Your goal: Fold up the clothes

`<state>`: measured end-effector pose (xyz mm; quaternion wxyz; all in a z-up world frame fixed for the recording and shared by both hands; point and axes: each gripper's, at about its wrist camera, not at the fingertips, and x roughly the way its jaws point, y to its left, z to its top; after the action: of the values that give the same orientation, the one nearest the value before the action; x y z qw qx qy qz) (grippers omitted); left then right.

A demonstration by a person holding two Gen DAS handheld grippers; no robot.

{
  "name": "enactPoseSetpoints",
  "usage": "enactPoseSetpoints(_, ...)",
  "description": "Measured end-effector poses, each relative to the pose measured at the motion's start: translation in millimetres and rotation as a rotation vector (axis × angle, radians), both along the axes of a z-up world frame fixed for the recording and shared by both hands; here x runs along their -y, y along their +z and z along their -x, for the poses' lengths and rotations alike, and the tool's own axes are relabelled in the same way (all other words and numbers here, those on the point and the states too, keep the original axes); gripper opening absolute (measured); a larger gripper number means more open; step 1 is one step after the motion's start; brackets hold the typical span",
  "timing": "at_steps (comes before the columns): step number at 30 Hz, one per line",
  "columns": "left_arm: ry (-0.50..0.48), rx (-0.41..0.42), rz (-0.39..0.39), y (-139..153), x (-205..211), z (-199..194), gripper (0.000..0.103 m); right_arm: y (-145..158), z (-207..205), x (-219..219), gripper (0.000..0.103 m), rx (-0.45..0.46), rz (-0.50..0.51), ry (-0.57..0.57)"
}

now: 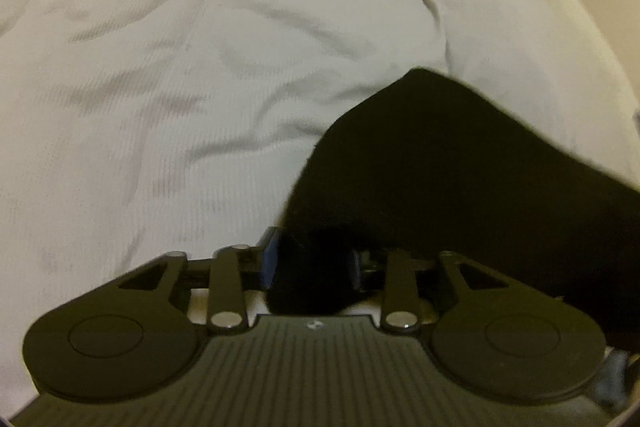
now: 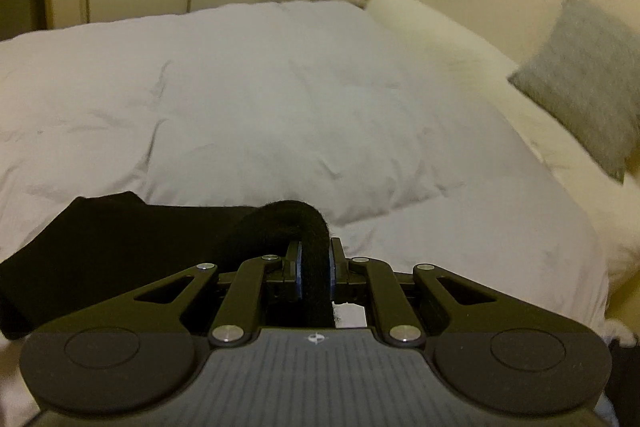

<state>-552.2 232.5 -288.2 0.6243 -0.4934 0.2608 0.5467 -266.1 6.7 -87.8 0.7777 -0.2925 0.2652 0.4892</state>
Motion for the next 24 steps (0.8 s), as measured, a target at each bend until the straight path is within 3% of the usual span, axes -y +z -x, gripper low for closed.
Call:
enactPoseSetpoints(4, -0.105, -0.073, -0.095, 36.2, 0.9, -5.9, 0.007, 19.0, 2.7, 4.1, 0.009, 0.092, -0.068, 0.008)
enactPoseSetpoints(10, -0.160, 0.060, -0.280, 147.3, 45.0, 2.8, 0.007, 103.6, 18.0, -9.3, 0.008, 0.211, -0.298, 0.073)
enactPoseSetpoints(14, -0.098, 0.148, -0.370, 213.1, 85.9, 28.2, 0.006, 177.0, 65.0, -38.7, 0.000, 0.316, -0.572, 0.202)
enactPoseSetpoints(16, -0.021, 0.189, -0.389, 233.1, 107.6, 52.9, 0.006, 215.1, 100.6, -69.2, 0.000, 0.283, -0.642, 0.338)
enactPoseSetpoints(18, 0.090, 0.203, -0.366, 239.8, 127.9, 84.2, 0.006, 237.0, 135.6, -108.1, 0.000, 0.146, -0.612, 0.458)
enactPoseSetpoints(20, 0.175, 0.167, -0.276, 226.9, 139.6, 114.0, 0.006, 241.4, 167.5, -136.4, 0.009, -0.006, -0.537, 0.561)
enactPoseSetpoints(22, 0.223, 0.128, -0.159, 205.5, 145.5, 139.4, 0.006, 227.2, 193.0, -143.4, 0.060, -0.109, -0.491, 0.592)
enactPoseSetpoints(24, 0.204, 0.110, -0.022, 170.3, 143.8, 157.5, 0.006, 195.4, 210.8, -138.0, 0.077, -0.176, -0.416, 0.591)
